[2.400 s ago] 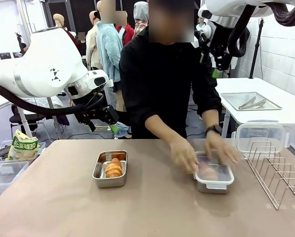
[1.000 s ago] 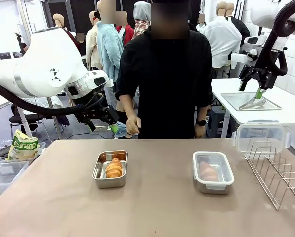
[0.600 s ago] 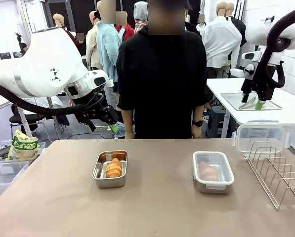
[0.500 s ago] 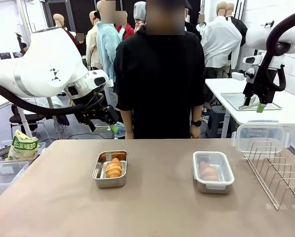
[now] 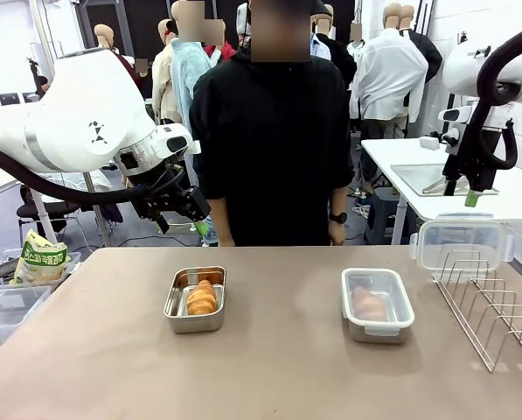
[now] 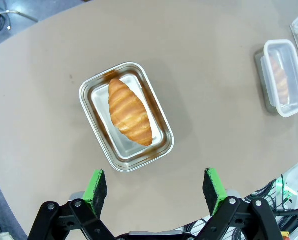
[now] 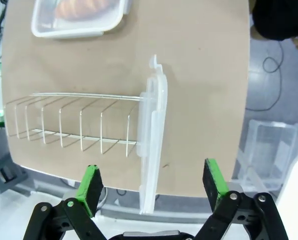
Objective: Place the bread in airtight containers.
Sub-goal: Pick up one Airtight Container lid and hand it to the human.
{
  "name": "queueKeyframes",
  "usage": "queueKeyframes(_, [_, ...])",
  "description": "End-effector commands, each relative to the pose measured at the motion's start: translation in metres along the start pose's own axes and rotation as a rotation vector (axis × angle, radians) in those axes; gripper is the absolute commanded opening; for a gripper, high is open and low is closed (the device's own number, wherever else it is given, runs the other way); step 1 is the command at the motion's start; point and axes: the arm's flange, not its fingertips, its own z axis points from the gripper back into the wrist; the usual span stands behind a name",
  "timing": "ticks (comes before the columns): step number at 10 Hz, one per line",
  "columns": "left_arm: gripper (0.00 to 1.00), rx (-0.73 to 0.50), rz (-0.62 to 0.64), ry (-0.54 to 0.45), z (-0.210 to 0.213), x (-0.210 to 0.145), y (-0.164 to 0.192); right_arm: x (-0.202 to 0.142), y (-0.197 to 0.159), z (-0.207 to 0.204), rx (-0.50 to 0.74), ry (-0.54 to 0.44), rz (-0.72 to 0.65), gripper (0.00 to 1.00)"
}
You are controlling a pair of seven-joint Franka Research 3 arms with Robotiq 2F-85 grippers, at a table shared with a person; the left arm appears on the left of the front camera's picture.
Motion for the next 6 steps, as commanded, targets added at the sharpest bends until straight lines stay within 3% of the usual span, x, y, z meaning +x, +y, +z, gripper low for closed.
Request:
queueKeyframes(1, [1.0,0.002,0.002,-0.002,0.001,-0.001,0.001,0.001,0.011,-0.014,-0.033,0.047,-0.006,1.0])
queueKeyframes(6, [1.0,0.002,0.002,-0.002,0.001,-0.001,0.001,0.004,0.015,-0.039,-0.144,0.138,0.009,1.0])
